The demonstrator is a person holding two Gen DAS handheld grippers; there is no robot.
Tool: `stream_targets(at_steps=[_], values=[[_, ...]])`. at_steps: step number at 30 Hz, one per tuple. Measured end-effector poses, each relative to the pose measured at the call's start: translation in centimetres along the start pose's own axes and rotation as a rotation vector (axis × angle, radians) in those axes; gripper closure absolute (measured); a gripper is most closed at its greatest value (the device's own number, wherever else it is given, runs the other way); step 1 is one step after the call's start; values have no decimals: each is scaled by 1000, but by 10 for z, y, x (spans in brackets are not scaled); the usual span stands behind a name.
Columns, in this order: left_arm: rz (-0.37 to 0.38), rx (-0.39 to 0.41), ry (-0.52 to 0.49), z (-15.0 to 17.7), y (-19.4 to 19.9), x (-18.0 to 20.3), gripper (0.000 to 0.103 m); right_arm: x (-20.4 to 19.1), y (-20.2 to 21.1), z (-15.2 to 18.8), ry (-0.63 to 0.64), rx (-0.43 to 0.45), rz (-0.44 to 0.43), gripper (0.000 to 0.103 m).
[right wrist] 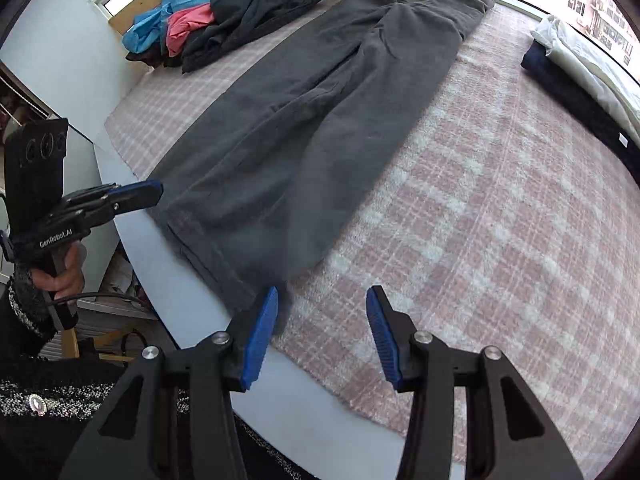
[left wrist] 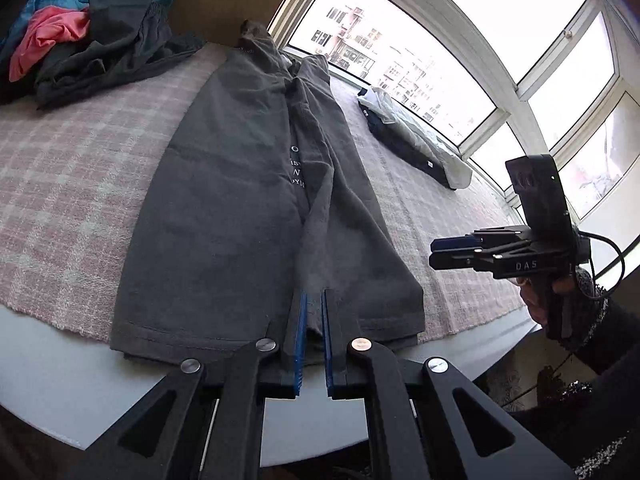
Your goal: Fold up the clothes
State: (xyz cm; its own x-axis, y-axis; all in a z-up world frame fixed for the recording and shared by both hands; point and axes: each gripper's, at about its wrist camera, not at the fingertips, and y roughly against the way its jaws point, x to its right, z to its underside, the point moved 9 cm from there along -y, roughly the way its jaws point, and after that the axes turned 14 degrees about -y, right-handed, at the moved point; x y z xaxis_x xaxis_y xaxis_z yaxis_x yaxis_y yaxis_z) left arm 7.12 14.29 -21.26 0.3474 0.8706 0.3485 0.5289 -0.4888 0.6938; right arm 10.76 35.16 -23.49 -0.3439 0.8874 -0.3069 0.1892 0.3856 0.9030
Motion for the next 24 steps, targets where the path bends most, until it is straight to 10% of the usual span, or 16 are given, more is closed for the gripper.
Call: stream_targets(at_steps=[12,24], values=[[122,-193,-204,-6,-25,9,79,-14,-18,14,99,166,45,58],[171,-253,-313,-7,-31,25,95,-15,-24,14,174,148,39,71]])
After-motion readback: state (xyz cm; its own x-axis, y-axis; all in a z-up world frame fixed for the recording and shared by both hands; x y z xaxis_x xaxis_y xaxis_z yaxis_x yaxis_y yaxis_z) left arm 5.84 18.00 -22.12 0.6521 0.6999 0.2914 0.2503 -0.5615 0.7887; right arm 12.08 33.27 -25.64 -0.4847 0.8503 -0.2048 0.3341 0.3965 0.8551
